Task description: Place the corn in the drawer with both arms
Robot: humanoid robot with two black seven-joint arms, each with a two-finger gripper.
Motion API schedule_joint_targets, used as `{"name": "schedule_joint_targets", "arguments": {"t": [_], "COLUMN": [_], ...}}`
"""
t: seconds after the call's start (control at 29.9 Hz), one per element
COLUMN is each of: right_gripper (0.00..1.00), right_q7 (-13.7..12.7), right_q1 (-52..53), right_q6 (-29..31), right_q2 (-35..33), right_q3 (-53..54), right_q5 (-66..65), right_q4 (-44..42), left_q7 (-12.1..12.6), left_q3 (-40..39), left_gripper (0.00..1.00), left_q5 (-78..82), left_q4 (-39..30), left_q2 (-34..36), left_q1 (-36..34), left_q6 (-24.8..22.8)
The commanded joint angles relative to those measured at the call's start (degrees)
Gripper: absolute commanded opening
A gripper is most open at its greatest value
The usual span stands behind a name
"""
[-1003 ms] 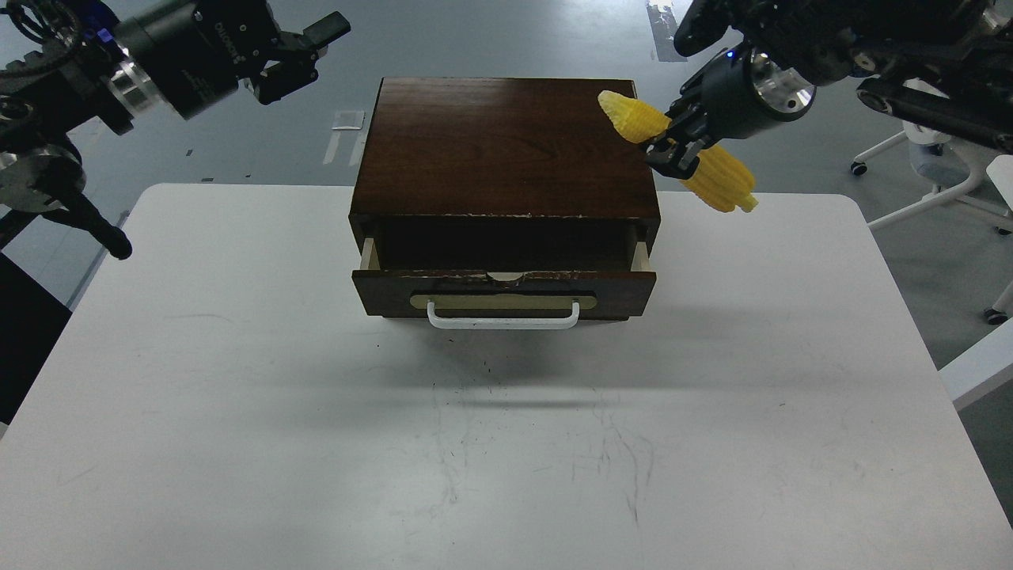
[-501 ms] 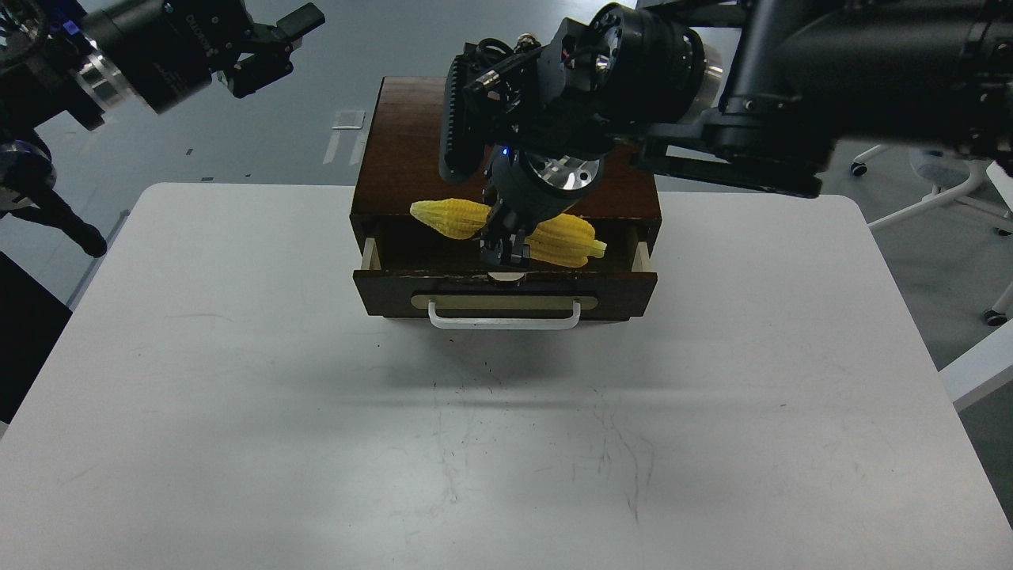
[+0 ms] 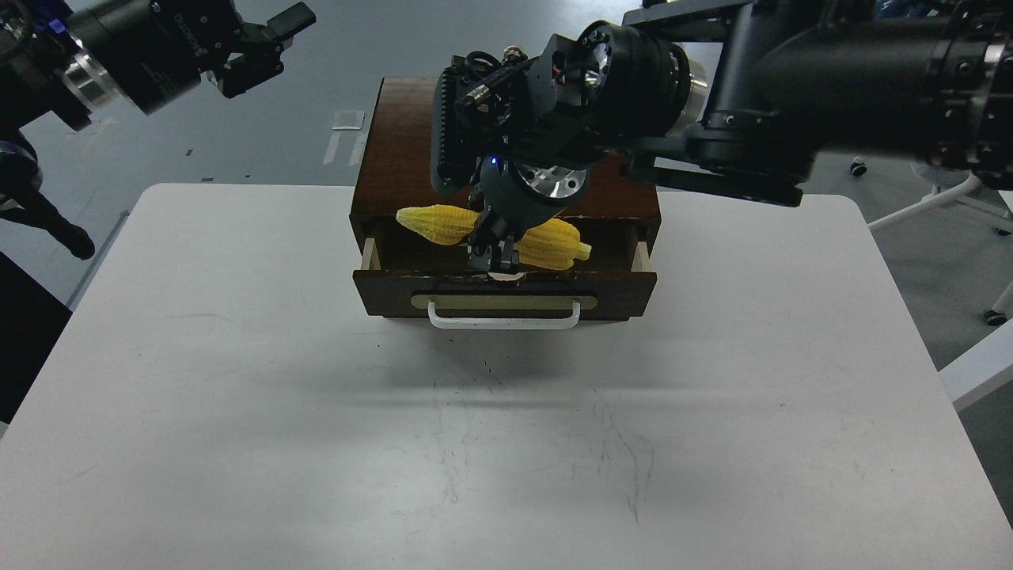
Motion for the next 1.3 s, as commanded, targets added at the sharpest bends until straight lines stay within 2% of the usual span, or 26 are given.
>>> {"name": "schedule_joint_targets", "arguments": {"t": [0.0,0.53,0.7,0.84,0.9,0.94,1.04,1.27], "right_gripper": [0.0,0.01,0.14,0.35,0.4,0.48,0.57,0.7], "right_q7": [0.0,0.0,0.0,0.0,0.0,0.0,0.0,0.0], "right_q1": [0.0,0.09,0.0,-0.18,-0.18,-0.18,-0.44,-0.62], "right_q6": [0.06,0.06,-0.03,-0.03,-0.03,-0.03,-0.03,-0.03], "right_q2": [0.0,0.0,0.0,0.0,0.0,0.0,0.0,0.0], "right_q3": [-0.18,-2.38,-2.47,-2.38,-2.38,-2.38,-2.29,-2.12], "right_q5": [-0.26,-0.52,-0.44,-0.35,-0.35,-0.26,-0.17,0.0], "right_q4": [-0.11,-0.81,-0.81,-0.81,-0.81,-0.81,-0.81,-0.81], "left_q7": [0.0,0.0,0.0,0.0,0.0,0.0,0.0,0.0], "left_q3": [0.0,0.0,0.0,0.0,0.0,0.0,0.0,0.0], "left_gripper": [0.99,0.99,0.99,0.99,0.99,0.99,0.99,0.99], "left_q5": [0.0,0.0,0.0,0.0,0.0,0.0,0.0,0.0], "left_q4": [0.0,0.0,0.0,0.0,0.0,0.0,0.0,0.0], "left_q2": [0.0,0.0,0.0,0.0,0.0,0.0,0.0,0.09], "left_q1": [-0.06,0.02,0.02,0.02,0.02,0.02,0.02,0.02], "left_q6": [0.0,0.0,0.0,0.0,0.0,0.0,0.0,0.0]}}
